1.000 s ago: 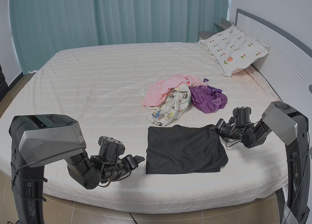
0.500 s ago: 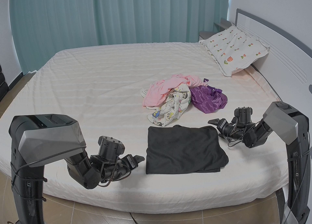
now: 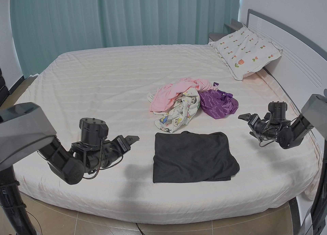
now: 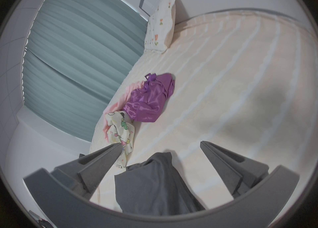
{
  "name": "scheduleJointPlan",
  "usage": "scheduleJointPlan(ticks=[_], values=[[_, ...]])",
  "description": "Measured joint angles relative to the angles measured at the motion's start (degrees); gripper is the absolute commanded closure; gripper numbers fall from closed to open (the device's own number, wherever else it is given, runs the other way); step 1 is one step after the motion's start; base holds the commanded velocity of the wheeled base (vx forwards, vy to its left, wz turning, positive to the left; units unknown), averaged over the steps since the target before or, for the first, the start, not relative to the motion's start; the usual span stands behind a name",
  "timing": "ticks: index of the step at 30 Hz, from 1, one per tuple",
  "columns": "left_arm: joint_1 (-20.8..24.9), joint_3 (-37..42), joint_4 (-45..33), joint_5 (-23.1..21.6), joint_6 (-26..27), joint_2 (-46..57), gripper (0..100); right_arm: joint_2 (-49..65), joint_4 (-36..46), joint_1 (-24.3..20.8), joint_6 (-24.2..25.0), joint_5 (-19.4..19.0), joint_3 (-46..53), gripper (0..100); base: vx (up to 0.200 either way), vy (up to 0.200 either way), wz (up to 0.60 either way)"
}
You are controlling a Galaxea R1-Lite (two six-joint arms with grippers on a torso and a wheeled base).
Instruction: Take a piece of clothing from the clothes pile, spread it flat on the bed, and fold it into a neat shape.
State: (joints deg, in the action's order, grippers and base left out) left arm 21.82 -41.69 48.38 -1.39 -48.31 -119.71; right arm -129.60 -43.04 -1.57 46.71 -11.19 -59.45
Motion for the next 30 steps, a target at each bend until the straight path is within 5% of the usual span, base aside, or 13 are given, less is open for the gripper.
scheduleJointPlan(ticks=[13, 21, 30], values=[[-4.0, 9.6, -4.2, 5.8, 6.9, 29.6, 0, 33.1, -9.8, 1.0, -11.4, 0.9, 31.7, 0, 0.000, 0.000, 0.00], [-4.8, 18.0, -12.0, 14.1, 12.2, 51.7, 0, 55.1, -11.5, 2.6, -18.9, 1.2, 46.9, 0, 0.000, 0.000, 0.00], [-5.6, 28.1, -19.6, 22.7, 19.2, 75.0, 0, 78.1, 0.8, 4.4, -24.2, 1.4, 56.0, 0, 0.000, 0.000, 0.00]])
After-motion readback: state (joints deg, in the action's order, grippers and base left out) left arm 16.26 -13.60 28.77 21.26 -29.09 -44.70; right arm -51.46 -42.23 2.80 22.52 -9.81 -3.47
